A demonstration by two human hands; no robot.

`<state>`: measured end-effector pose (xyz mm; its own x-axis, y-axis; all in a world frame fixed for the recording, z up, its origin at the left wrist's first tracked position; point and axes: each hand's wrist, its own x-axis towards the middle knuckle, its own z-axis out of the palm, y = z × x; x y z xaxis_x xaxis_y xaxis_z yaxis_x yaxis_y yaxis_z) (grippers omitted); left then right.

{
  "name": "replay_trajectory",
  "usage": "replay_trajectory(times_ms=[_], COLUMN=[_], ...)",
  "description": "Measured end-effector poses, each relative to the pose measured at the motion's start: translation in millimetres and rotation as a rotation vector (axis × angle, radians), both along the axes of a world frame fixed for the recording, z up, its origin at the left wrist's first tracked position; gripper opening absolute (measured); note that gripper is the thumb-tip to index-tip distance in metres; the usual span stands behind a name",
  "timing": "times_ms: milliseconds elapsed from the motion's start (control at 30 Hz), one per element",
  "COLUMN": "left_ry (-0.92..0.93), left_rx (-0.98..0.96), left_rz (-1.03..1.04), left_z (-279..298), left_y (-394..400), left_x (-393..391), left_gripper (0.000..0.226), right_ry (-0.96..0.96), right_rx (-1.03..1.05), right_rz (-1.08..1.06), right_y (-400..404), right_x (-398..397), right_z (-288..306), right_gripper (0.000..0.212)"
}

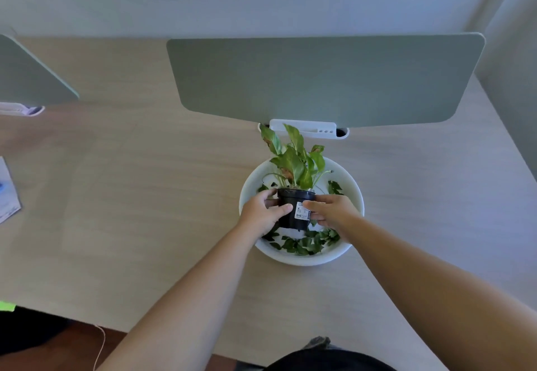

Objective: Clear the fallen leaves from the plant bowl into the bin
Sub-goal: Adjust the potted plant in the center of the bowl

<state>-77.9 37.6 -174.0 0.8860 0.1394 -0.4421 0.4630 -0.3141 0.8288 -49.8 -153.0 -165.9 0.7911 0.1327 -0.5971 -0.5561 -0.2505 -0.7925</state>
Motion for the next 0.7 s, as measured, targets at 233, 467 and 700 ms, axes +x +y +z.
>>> replay_trajectory(times_ms=[233, 467, 700], left_ry=[-0.085, -0.153, -0.143], left_rx=[-0.042, -0.159, -0.189], left_rz=[0.021, 0.113, 0.184], left_z=[10, 15, 6], left_y=[-3, -9, -16], left_x=[4, 8, -1], left_gripper=[0.072, 0.069, 0.055], right_ry=[-0.105, -0.093, -0.059], right_rx=[0.009, 0.092, 0.171], right_rz=[-0.018, -0.052, -0.117], right_y=[-2, -1, 0], right_x=[9, 21, 14], right_z=[13, 12, 4], right_gripper=[0.035, 0.047, 0.033])
